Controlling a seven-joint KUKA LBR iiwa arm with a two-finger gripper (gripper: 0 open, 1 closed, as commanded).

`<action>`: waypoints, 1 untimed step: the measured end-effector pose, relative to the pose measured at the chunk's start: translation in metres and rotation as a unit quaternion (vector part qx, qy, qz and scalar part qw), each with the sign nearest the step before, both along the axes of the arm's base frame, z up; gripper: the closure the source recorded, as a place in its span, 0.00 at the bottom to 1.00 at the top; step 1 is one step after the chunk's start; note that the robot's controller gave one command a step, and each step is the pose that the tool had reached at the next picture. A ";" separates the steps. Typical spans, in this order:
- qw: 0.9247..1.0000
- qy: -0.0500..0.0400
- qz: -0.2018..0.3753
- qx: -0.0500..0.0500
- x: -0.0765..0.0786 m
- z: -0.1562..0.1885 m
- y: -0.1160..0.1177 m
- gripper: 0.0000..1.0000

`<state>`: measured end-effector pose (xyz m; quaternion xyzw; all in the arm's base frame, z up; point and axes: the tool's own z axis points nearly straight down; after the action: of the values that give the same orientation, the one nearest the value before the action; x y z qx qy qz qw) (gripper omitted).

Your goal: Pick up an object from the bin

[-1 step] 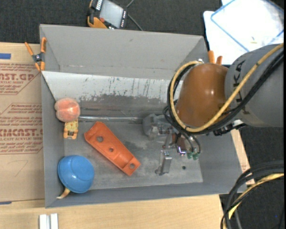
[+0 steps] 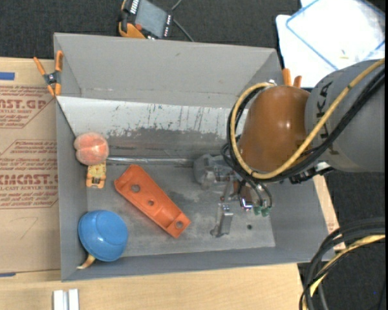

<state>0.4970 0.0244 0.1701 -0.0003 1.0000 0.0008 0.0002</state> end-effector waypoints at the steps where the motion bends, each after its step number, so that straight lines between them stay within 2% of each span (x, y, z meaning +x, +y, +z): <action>1: 0.999 -0.001 0.037 0.000 0.019 0.000 0.010 0.00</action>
Offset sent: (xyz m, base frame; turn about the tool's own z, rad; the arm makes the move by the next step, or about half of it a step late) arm 0.0003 0.0317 -0.0025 -0.0413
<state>0.5161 0.0340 0.1699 -0.0369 0.9993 0.0007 0.0013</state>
